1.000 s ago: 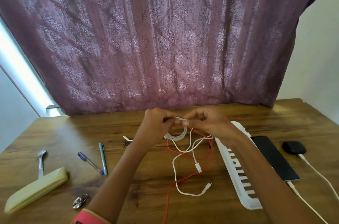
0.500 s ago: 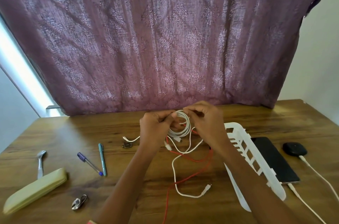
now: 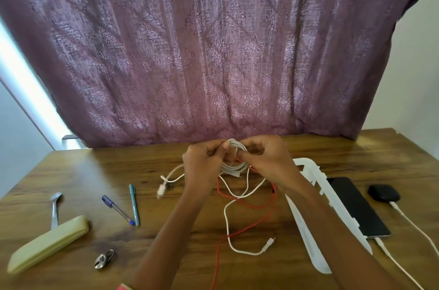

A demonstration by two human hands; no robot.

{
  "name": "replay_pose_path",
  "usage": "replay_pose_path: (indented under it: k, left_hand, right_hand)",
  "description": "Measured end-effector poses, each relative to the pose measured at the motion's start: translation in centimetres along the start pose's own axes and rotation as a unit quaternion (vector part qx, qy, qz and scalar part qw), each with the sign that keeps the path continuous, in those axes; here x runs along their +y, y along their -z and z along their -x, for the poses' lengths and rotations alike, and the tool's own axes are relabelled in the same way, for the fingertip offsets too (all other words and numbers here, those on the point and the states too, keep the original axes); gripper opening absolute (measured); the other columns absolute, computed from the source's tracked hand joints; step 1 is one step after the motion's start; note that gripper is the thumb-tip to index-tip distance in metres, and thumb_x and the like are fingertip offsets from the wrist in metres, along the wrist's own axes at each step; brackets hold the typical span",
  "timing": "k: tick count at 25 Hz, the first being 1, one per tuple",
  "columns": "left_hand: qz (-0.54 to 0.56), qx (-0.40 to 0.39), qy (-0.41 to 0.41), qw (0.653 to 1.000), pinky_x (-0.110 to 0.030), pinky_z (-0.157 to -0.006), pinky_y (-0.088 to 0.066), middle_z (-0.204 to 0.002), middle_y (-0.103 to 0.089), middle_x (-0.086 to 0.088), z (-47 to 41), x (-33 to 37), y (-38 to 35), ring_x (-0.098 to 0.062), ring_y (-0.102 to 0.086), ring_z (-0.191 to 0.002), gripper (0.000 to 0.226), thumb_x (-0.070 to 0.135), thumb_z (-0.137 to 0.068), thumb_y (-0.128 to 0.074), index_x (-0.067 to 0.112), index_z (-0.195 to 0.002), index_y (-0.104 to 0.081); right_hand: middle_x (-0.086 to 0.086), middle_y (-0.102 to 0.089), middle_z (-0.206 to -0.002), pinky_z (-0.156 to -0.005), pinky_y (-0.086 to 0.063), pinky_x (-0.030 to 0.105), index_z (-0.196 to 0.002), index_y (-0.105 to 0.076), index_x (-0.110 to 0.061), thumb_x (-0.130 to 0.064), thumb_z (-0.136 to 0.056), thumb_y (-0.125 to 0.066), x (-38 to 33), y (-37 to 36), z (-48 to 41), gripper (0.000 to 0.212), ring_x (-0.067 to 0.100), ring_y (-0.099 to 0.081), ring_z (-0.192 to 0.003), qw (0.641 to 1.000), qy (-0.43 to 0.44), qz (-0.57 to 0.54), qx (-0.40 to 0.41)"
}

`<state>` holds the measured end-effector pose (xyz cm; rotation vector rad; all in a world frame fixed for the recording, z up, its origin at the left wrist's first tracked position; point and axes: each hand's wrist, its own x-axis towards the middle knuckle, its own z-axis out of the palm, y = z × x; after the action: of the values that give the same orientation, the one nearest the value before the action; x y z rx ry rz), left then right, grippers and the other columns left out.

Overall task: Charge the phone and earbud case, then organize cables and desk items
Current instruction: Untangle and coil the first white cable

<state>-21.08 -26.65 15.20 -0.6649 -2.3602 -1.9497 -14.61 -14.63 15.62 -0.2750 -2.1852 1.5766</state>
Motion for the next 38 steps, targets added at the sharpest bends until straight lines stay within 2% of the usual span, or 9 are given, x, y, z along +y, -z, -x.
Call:
replay_pose_path:
  k: [7, 11, 13, 16, 18, 26, 30, 34, 38]
  left_hand:
    - [0.018, -0.042, 0.041, 0.998, -0.027, -0.074, -0.056, -0.076, -0.073, 0.003, -0.3, -0.6, -0.3, -0.008, -0.069, -0.071, 0.012, 0.013, -0.087, -0.061, 0.014, -0.091, -0.073]
    - [0.08, -0.053, 0.092, 0.991, -0.043, -0.082, -0.056, -0.088, -0.073, -0.01, -0.4, -0.9, -0.6, -0.021, -0.07, -0.083, 0.015, 0.011, -0.087, -0.061, 0.007, -0.099, -0.069]
    - [0.094, -0.053, 0.104, 0.989, -0.045, -0.084, -0.055, -0.092, -0.073, -0.012, -0.5, -1.1, -0.6, -0.023, -0.07, -0.087, 0.02, 0.011, -0.087, -0.061, 0.003, -0.104, -0.067]
    - [0.127, -0.057, 0.121, 0.983, -0.045, -0.083, -0.055, -0.094, -0.072, -0.015, -0.3, -1.0, -0.6, -0.025, -0.069, -0.089, 0.022, 0.009, -0.088, -0.058, 0.0, -0.106, -0.065]
    - [0.153, -0.053, 0.124, 0.979, -0.046, -0.081, -0.055, -0.095, -0.071, -0.015, -0.2, -0.8, -0.6, -0.027, -0.068, -0.09, 0.02, 0.008, -0.089, -0.056, -0.001, -0.106, -0.065]
    - [0.188, -0.011, 0.095, 0.978, -0.037, -0.075, -0.058, -0.082, -0.074, -0.003, 0.4, -0.9, -1.1, -0.02, -0.07, -0.082, 0.013, 0.008, -0.089, -0.057, 0.014, -0.093, -0.068]
    - [0.148, 0.023, 0.083, 0.985, -0.039, -0.083, -0.055, -0.09, -0.074, -0.007, 0.5, -2.1, -1.1, -0.021, -0.069, -0.088, 0.019, 0.011, -0.088, -0.06, 0.006, -0.104, -0.068]
    - [0.025, 0.045, -0.001, 0.999, -0.012, -0.074, -0.049, -0.081, -0.071, 0.009, 0.5, -1.8, -0.8, 0.003, -0.064, -0.074, 0.02, 0.008, -0.085, -0.063, 0.014, -0.103, -0.071]
    - [-0.012, 0.049, -0.036, 0.998, -0.009, -0.072, -0.047, -0.078, -0.07, 0.011, 0.1, -1.4, -0.1, 0.012, -0.06, -0.065, 0.022, 0.008, -0.085, -0.063, 0.021, -0.102, -0.071]
  right_hand:
    - [0.0, -0.065, -0.075, -0.073, -0.054, 0.031, -0.101, -0.046, -0.021, 0.008, -0.071, -0.071, 1.0, 0.2, -0.1, 0.049, 0.012, -0.064, -0.074, 0.994, 0.004, -0.107, -0.031]
    - [0.001, -0.065, -0.081, -0.071, -0.055, 0.032, -0.087, -0.054, -0.017, 0.001, -0.071, -0.075, 2.1, 0.4, -0.1, 0.031, 0.013, -0.064, -0.077, 0.995, 0.059, -0.084, 0.005]
    - [-0.001, -0.064, -0.086, -0.076, -0.051, 0.028, -0.086, -0.063, -0.019, -0.009, -0.074, -0.074, 2.7, 0.5, -0.1, 0.019, 0.013, -0.062, -0.084, 0.986, 0.153, 0.022, 0.058]
    - [0.002, -0.06, -0.084, -0.066, -0.043, 0.02, -0.085, -0.072, -0.015, -0.023, -0.08, -0.065, 3.5, 0.3, 0.1, 0.011, 0.011, -0.05, -0.082, 0.878, 0.341, 0.294, 0.161]
    - [0.004, -0.06, -0.077, -0.058, -0.042, 0.023, -0.082, -0.071, -0.009, -0.021, -0.082, -0.061, 4.0, -0.2, 0.4, 0.015, 0.012, -0.048, -0.075, 0.848, 0.365, 0.336, 0.186]
    - [0.004, -0.052, -0.077, -0.06, -0.043, 0.015, -0.101, -0.07, -0.004, -0.015, -0.086, -0.06, 3.4, -1.7, 1.0, 0.021, 0.006, -0.05, -0.066, 0.946, 0.213, 0.205, 0.134]
    - [0.001, -0.056, -0.076, -0.062, -0.04, 0.009, -0.086, -0.072, -0.009, -0.016, -0.084, -0.065, 2.1, -1.8, 1.2, 0.01, 0.002, -0.053, -0.066, 0.994, 0.06, 0.071, 0.053]
    - [0.0, -0.063, -0.067, -0.055, -0.04, 0.022, -0.073, -0.066, -0.01, -0.016, -0.088, -0.057, 0.9, -1.0, 0.8, 0.018, 0.013, -0.054, -0.064, 0.982, -0.129, -0.138, 0.026]
    - [0.005, -0.067, -0.061, -0.071, -0.053, 0.032, -0.075, -0.064, -0.006, -0.015, -0.094, -0.047, -0.5, 0.3, 0.3, 0.027, 0.017, -0.065, -0.064, 0.956, -0.151, -0.245, -0.063]
